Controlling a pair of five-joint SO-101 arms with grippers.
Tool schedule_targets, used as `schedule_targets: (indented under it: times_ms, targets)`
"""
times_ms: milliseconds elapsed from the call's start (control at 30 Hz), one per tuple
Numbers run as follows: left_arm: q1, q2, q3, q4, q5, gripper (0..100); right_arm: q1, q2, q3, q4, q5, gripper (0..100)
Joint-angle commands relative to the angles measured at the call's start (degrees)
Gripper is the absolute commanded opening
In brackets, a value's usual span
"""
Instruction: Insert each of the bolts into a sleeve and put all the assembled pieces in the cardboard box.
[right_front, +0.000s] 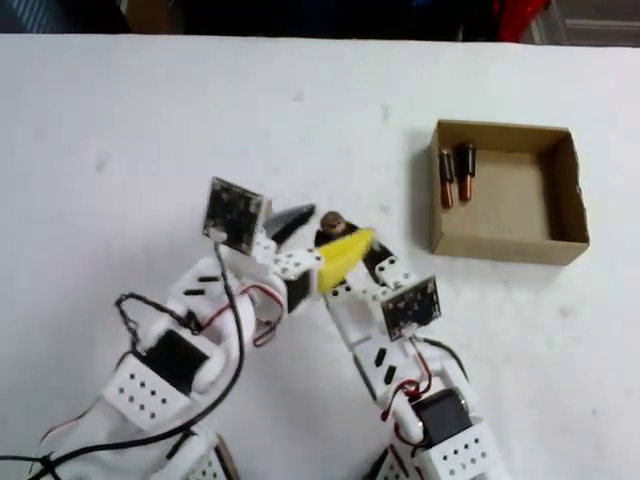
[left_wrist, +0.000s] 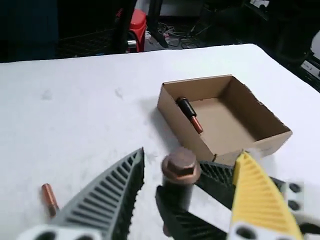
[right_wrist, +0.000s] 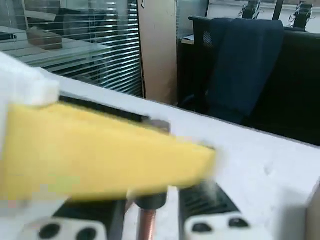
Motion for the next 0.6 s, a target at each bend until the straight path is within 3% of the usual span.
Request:
schedule_targets:
  times_ms: [0, 300, 567]
  targets:
    - [-2.95, -0.66, -2.37, -1.41, -0.44, 30, 0.84, -0.75, 0.26, -1.27, -0.62, 1.6]
    - [-3.21, -0.66, -8.88, 1.05, -0.79, 30, 0.92, -0.66, 0.44, 1.27, -0.18, 1.6]
    - [-10.42, -12.00, -17.76, 21.01, -0.88, 29, 5.14, -0.66, 0.44, 1.63, -0.09, 1.6]
